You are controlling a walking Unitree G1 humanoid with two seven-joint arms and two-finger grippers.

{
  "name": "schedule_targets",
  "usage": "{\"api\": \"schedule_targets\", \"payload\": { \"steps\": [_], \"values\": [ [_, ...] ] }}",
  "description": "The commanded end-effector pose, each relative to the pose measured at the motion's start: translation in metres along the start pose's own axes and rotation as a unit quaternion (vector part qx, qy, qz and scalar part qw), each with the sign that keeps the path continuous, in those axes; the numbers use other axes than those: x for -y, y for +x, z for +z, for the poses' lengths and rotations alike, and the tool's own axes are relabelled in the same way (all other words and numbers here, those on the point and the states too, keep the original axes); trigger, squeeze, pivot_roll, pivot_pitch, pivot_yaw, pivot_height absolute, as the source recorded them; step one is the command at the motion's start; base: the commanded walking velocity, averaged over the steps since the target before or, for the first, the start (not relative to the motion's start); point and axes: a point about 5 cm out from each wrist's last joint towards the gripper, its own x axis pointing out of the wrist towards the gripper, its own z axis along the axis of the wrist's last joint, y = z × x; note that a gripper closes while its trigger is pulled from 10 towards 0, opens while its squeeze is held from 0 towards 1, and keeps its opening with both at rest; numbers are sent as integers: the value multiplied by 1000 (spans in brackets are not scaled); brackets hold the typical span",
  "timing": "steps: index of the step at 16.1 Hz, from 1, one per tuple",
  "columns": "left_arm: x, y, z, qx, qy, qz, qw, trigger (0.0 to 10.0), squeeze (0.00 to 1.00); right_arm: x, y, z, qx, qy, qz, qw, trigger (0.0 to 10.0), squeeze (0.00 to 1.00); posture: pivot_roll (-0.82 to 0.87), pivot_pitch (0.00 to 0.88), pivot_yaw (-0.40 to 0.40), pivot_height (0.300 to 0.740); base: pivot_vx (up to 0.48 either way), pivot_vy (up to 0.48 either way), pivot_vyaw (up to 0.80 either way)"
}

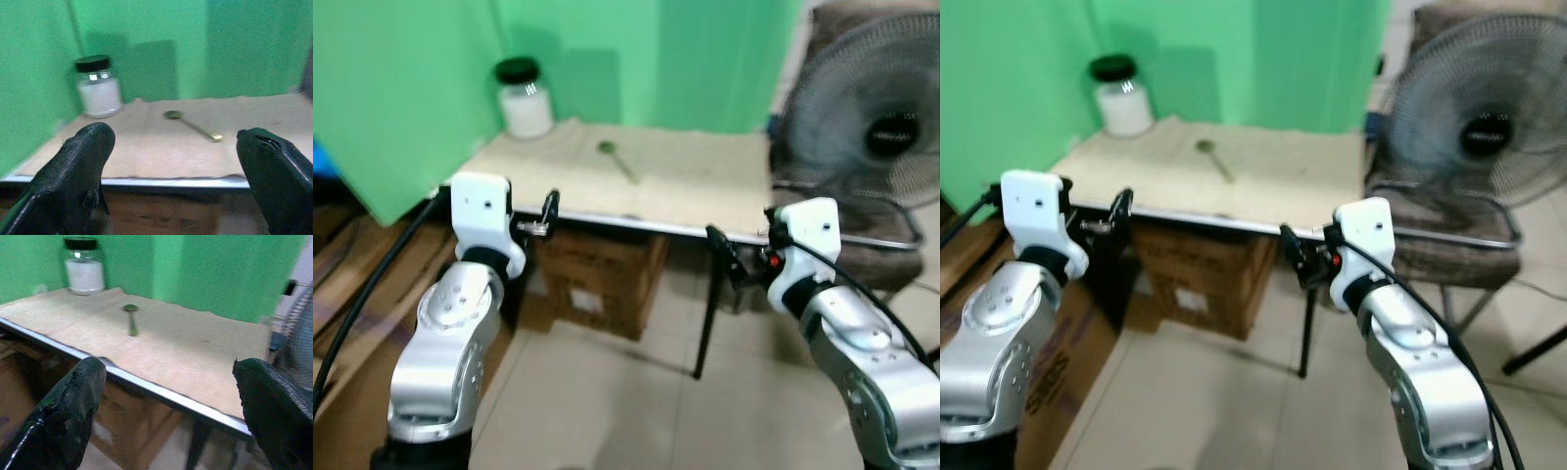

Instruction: Setting the table

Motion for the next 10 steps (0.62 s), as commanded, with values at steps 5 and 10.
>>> {"api": "schedule_targets", "payload": {
  "steps": [5, 10],
  "values": [
    [4, 1, 4, 6, 4, -13, 1000, 10000, 0, 0, -1, 6, 14, -9, -1, 1000, 10000, 0, 85, 0, 53, 740, 290, 0, 480],
    [5, 2, 4, 6, 4, -15, 1000, 10000, 0, 2, -1, 6, 16, -2, -5, 1000, 10000, 0, 86, 0, 53, 740, 292, 0, 160]
  ]
}}
